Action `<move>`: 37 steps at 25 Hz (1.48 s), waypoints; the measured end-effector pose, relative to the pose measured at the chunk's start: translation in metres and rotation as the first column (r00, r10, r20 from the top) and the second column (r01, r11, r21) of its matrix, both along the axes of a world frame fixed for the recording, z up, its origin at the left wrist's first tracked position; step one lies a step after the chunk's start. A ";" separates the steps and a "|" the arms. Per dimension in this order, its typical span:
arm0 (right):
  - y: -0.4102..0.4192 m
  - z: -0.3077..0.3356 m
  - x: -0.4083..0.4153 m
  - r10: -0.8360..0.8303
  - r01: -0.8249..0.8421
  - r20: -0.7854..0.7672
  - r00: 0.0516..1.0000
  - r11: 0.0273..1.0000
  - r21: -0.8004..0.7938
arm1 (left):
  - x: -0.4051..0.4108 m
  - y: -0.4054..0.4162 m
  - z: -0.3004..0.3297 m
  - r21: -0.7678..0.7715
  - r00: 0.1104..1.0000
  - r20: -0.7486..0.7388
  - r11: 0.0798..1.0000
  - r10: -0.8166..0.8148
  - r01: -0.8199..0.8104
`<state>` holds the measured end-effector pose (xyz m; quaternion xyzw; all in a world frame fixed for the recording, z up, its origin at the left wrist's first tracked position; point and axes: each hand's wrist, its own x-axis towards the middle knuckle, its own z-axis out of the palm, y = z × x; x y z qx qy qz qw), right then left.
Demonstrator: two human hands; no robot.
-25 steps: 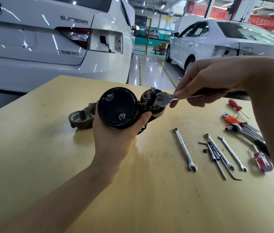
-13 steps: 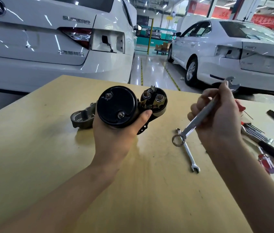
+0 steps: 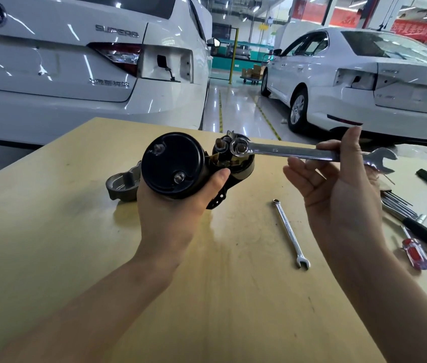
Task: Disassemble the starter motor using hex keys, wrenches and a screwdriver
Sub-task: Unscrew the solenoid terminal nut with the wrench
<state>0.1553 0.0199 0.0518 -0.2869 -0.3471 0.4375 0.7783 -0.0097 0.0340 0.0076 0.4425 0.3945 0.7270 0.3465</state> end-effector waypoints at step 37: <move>-0.010 -0.018 -0.008 -0.150 0.084 0.416 0.897 0.982 0.171 | -0.002 -0.001 0.002 -0.029 1.000 -0.011 1.000 -0.008 0.007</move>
